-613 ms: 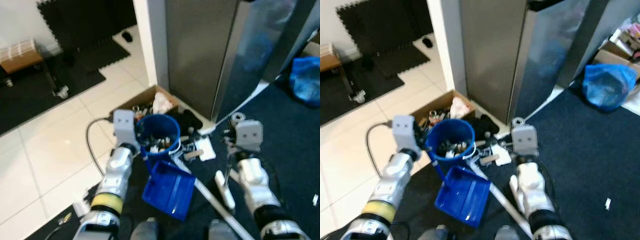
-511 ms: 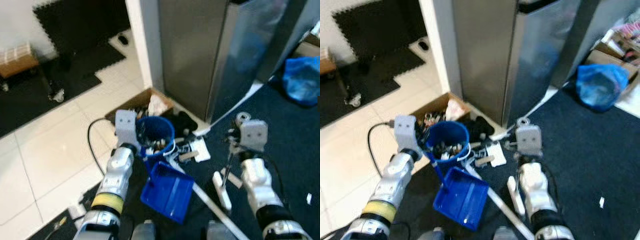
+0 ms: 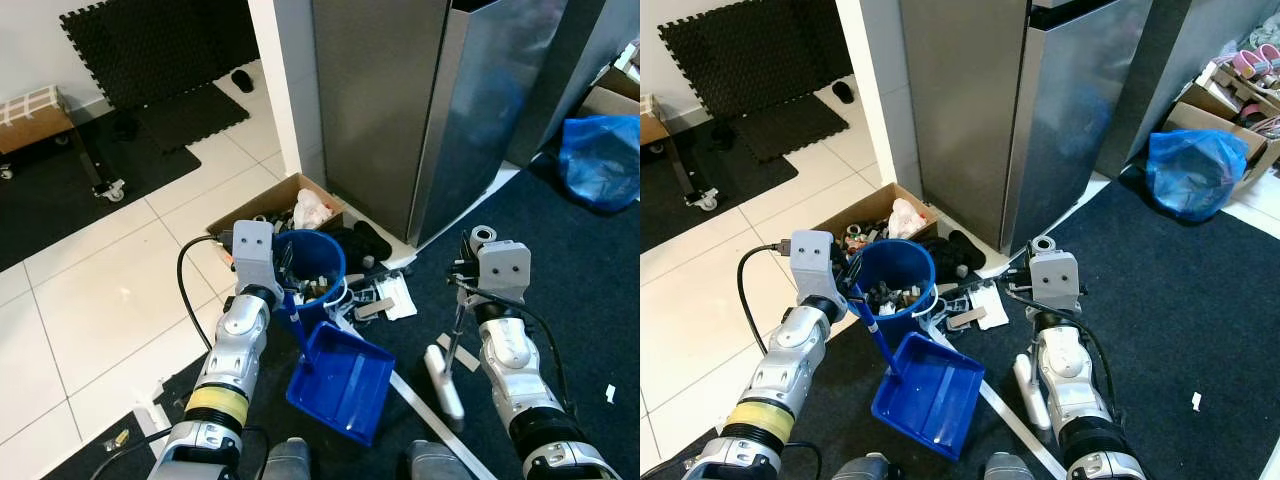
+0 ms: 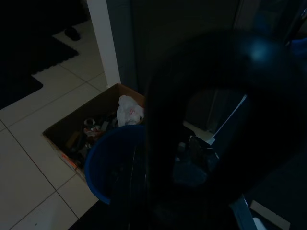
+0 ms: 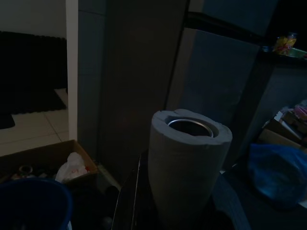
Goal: Sweep floor
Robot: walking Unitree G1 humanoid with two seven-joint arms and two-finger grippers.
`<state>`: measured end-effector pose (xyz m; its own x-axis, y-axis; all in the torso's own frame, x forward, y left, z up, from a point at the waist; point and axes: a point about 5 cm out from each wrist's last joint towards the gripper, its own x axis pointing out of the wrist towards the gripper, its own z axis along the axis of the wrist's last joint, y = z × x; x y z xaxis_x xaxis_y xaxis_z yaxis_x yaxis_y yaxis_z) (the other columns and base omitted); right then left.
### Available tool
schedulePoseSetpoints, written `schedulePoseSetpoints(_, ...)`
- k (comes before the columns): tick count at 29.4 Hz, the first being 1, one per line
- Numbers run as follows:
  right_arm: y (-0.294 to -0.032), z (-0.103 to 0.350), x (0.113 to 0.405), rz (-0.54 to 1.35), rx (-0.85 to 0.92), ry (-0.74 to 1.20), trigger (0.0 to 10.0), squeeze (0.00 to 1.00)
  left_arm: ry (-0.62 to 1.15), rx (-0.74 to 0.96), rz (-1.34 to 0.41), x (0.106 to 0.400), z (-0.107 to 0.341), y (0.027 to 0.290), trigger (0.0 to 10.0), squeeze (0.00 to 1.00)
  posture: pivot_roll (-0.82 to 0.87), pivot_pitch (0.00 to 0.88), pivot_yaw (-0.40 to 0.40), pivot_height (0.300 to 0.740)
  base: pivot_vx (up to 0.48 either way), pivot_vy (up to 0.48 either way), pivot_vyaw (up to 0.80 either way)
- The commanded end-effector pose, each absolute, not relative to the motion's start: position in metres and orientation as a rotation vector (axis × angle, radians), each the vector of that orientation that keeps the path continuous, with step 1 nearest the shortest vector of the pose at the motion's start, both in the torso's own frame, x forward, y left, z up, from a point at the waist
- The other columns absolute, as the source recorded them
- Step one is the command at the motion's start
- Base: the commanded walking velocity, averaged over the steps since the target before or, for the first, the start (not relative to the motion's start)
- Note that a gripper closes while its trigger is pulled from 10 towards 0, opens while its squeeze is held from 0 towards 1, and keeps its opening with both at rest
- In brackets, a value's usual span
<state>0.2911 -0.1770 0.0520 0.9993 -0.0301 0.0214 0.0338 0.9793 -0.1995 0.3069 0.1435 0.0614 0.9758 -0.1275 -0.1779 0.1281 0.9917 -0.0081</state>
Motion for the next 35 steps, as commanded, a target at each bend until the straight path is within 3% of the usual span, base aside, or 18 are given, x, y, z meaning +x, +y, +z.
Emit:
schedulePoseSetpoints(1,-0.1765,0.0580,0.2934,-0.031,-0.202,-0.055,10.0,0.00,0.144,0.010,-0.121,0.3099,0.0694,0.1470,10.0,0.00,-0.06,0.000,0.054,0.740,0.000,-0.356,0.00)
schedulePoseSetpoints(17,-0.1762,0.0577,0.2927,-0.028,-0.201,-0.055,10.0,0.00,0.145,0.006,-0.116,0.3091,0.0693,0.1474,10.0,0.00,-0.06,0.000,0.052,0.740,0.000,-0.387,0.00)
schedulePoseSetpoints(35,-0.1760,0.0577,0.2927,-0.028,-0.201,-0.055,10.0,0.00,0.136,-0.014,-0.111,0.3084,0.0702,0.1481,10.0,0.00,-0.06,0.000,0.050,0.740,0.000,0.000,0.00)
